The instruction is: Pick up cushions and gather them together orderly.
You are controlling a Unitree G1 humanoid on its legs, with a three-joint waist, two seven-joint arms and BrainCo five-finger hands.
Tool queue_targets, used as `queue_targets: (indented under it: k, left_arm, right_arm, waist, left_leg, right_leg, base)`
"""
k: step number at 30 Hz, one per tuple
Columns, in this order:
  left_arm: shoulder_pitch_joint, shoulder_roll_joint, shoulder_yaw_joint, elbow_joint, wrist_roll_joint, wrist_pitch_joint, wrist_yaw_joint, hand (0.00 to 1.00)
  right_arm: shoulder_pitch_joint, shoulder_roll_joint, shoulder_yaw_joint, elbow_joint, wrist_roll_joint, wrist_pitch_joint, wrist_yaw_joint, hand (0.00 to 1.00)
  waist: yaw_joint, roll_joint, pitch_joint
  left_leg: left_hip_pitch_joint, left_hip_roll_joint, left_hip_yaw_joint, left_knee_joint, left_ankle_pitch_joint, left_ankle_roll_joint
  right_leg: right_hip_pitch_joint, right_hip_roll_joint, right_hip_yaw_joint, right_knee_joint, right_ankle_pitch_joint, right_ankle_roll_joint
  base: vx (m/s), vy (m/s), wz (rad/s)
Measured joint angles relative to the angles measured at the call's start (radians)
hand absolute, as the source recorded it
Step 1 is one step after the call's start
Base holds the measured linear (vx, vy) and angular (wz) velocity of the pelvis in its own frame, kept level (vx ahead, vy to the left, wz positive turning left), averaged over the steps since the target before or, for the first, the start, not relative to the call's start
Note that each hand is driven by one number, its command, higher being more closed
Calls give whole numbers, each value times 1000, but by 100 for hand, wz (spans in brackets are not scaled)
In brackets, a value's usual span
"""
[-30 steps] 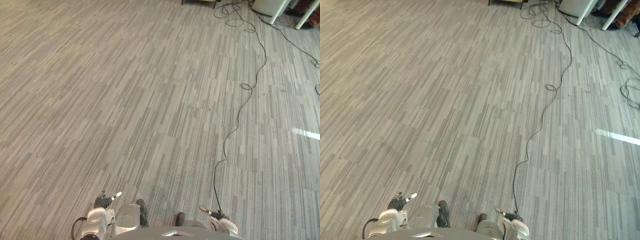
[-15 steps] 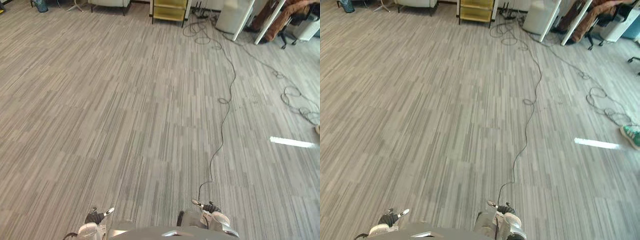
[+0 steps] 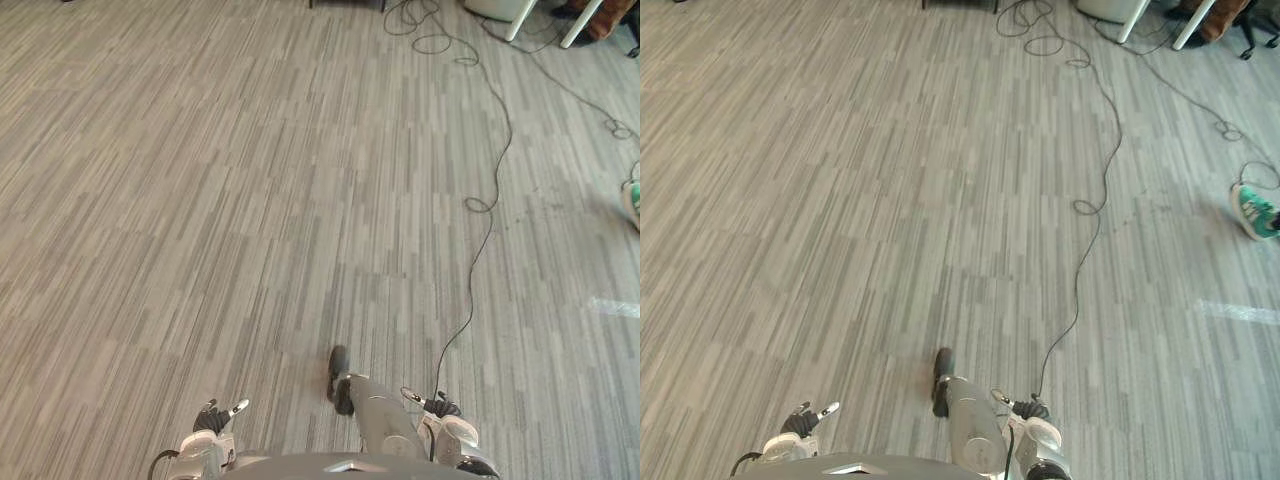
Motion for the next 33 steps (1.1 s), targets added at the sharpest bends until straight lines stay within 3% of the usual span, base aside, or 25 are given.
queue_targets:
  k: [1,2,3,5,7,8,9,10,11,12,13,14,15,16,18,19,20,21,23,24,26,28,30,32,33]
  left_arm:
    - [0,0,0,-4,0,0,0,0]
    - [1,4,3,-24,-9,-1,0,0]
    - [1,5,3,-42,-10,-2,0,0]
    - [2,4,3,-69,-20,-9,0,0]
    - [2,6,4,-79,-28,-13,0,0]
    - [2,6,5,-80,-30,-16,1,0]
    - [2,5,8,-80,-29,-18,2,0]
    - [3,5,14,-78,-26,-18,4,0]
    - [15,5,14,-75,-17,-17,8,0]
    - [26,8,12,-64,3,-14,15,0]
    - [31,11,12,-47,7,-7,18,0]
    - [37,20,20,-24,11,1,21,0]
    - [41,32,29,-13,9,4,22,0]
    - [44,57,28,3,12,8,23,0]
    - [46,57,29,10,12,10,24,0]
    - [45,63,28,26,12,17,26,0]
    - [45,65,25,28,12,22,27,0]
    - [48,72,9,35,13,28,41,0]
    - [52,80,-10,32,12,29,46,0]
    - [38,81,-14,32,12,29,48,0]
    - [24,82,-18,21,11,27,48,0]
    - [21,74,-18,11,12,24,48,0]
    - [18,67,-15,11,14,24,46,0]
    - [21,68,-3,12,21,24,43,0]
    - [30,64,8,14,22,24,43,0]
  right_arm:
    - [4,0,3,1,3,0,-1,0]
    - [5,1,13,10,5,0,-2,0]
    - [5,0,20,24,5,0,-2,0]
    - [-1,0,20,54,7,4,-3,0]
    - [-21,1,6,71,6,12,-4,0]
    - [-27,1,-5,73,6,13,-4,0]
    - [-25,1,-18,74,6,13,-5,0]
    - [-20,0,-21,74,6,14,-6,0]
    - [-13,-5,-18,73,5,15,-6,0]
    - [-13,-14,-12,74,4,17,-7,0]
    - [-14,-15,-10,74,4,17,-8,0]
    - [-14,1,-12,74,4,18,-15,0]
    - [-12,14,-11,75,4,19,-18,0]
    - [-5,37,-11,73,2,18,-19,0]
    - [-5,43,-12,75,2,18,-18,0]
    - [-6,43,-11,74,1,15,-17,0]
    - [-7,41,-11,73,0,13,-18,0]
    - [-4,35,-10,67,-2,11,-18,0]
    - [-2,31,7,61,-5,9,-18,0]
    - [-7,32,10,50,-6,9,-18,0]
    - [-8,36,5,41,-6,9,-18,0]
    - [-17,36,-5,35,-5,6,-16,0]
    - [-23,36,-14,34,-4,-3,-16,0]
    - [-13,35,-23,35,-3,-2,-17,0]
    - [-7,28,-27,35,-3,0,-16,0]
  waist:
    - [3,1,0]
    - [19,-1,6]
    - [32,-6,9]
    - [63,-11,13]
    - [77,-3,16]
    - [83,-7,16]
    - [89,-8,16]
    - [95,-4,14]
    - [108,12,4]
    - [115,19,-1]
    - [117,13,0]
    - [117,-9,-4]
    - [114,-37,-8]
    - [115,-79,-24]
    - [119,-88,-28]
    - [118,-94,-25]
    - [114,-95,-24]
    - [92,-95,-23]
    - [71,-91,-22]
    - [65,-94,-19]
    - [57,-94,-18]
    - [43,-87,-13]
    - [33,-77,-4]
    - [31,-87,-2]
    - [16,-87,-1]
  left_leg:
    - [-44,22,29,92,-53,24]
    - [-135,63,108,227,-156,72]
    - [-189,74,156,273,-218,100]
    - [-312,76,219,247,-321,111]
    - [-394,50,250,63,-384,110]
    - [-413,9,259,-147,-386,104]
    - [-425,-35,244,-367,-349,102]
    - [-426,-57,223,-497,-301,83]
    - [-442,-62,188,-637,-223,41]
    - [-462,-56,179,-612,-157,45]
    - [-460,-68,174,-598,-116,83]
    - [-451,-105,172,-576,-92,140]
    - [-453,-131,175,-551,-117,188]
    - [-454,-171,183,-490,-182,224]
    - [-435,-177,197,-460,-245,221]
    - [-380,-187,215,-456,-290,231]
    - [-349,-190,225,-458,-301,233]
    - [-245,-204,222,-482,-331,239]
    - [-127,-217,220,-553,-335,240]
    - [-45,-219,211,-613,-335,240]
    - [26,-209,200,-663,-337,236]
    - [62,-192,189,-675,-351,224]
    - [94,-161,157,-676,-388,219]
    - [124,-164,121,-687,-424,199]
    - [157,-161,94,-696,-465,186]
  right_leg:
    - [33,10,4,-25,-2,-4]
    - [101,23,17,-65,-13,-9]
    - [145,24,31,-89,-23,-9]
    - [223,21,65,-125,-45,6]
    - [269,-7,90,-133,-65,26]
    - [289,-40,110,-134,-88,47]
    - [311,-72,128,-139,-107,67]
    - [324,-86,139,-145,-117,78]
    - [337,-95,157,-159,-137,99]
    - [356,-98,176,-166,-160,119]
    - [370,-111,182,-167,-176,124]
    - [396,-152,189,-155,-201,137]
    - [401,-174,192,-145,-204,134]
    - [394,-220,209,-81,-204,150]
    - [345,-230,232,80,-235,201]
    - [220,-253,269,405,-222,272]
    - [165,-257,288,554,-188,321]
    - [68,-277,258,845,-144,329]
    - [9,-313,159,959,-165,251]
    - [-18,-316,89,947,-200,206]
    - [-57,-306,-15,803,-248,188]
    - [-96,-275,-68,591,-252,162]
    - [-116,-187,-8,189,-128,159]
    - [-111,-182,74,-23,-12,185]
    - [-116,-189,103,-16,-13,178]
  base:
    - [456,-27,-6]
    - [261,-26,-16]
    - [331,-18,-21]
    - [367,46,-36]
    - [337,114,-46]
    - [368,178,-41]
    - [386,189,-38]
    - [499,277,-37]
    - [426,259,-41]
    - [554,345,-41]
    - [551,319,-30]
    - [574,307,-11]
    - [686,337,7]
    - [546,259,12]
    - [459,212,-9]
    - [478,207,-25]
    - [570,242,-17]
    - [572,210,3]
    - [473,137,7]
    - [448,70,9]
    - [422,16,17]
    - [415,-55,20]
    - [420,-104,35]
    - [415,-181,64]
    - [589,-284,84]
